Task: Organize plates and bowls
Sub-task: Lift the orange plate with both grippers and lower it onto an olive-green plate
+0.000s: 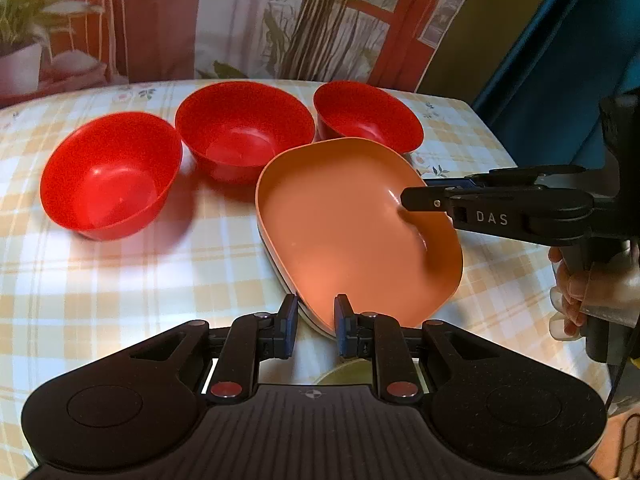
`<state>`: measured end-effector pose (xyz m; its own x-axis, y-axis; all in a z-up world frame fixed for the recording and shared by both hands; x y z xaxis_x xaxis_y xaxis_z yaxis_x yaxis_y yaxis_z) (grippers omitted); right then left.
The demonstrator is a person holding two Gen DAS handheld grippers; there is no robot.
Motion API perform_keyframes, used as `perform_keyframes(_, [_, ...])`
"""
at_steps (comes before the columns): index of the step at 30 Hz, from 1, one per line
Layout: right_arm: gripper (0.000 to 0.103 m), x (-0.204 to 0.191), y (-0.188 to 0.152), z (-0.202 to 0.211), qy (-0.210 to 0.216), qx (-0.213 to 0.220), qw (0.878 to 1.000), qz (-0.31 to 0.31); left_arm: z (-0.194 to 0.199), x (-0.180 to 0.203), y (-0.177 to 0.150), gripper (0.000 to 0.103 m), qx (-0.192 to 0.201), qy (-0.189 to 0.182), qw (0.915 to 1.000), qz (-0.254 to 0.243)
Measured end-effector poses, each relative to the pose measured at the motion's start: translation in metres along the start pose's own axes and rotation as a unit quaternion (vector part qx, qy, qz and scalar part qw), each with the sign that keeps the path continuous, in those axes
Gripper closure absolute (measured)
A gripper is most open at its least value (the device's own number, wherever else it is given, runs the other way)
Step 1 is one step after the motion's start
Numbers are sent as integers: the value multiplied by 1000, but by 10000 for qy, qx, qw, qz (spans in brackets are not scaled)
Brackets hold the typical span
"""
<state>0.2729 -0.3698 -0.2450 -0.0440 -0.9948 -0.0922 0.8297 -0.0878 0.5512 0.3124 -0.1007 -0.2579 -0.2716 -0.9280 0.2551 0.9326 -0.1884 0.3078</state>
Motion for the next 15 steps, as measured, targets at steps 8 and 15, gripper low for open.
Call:
perform_keyframes(8, [89, 1, 0, 2, -120, -152, 9998, 54, -2, -2, 1, 82, -61, -235, 9996, 141])
perform_keyframes(15, [89, -2, 1, -3, -222, -208, 9995, 100, -8, -6, 4, 83, -104, -270, 9993, 244])
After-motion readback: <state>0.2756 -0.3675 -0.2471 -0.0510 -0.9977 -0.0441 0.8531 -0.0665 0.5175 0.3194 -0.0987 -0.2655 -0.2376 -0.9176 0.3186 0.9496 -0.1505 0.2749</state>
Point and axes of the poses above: each gripper's, at about its wrist camera, not at the fingertips, and z roughly against the way its jaws point, x to its right, y to its top, the point moved 5 cm from there along -z, roughly the way its jaws point, and after that the axes turned 13 degrees about -x, right-handed, at the moved point
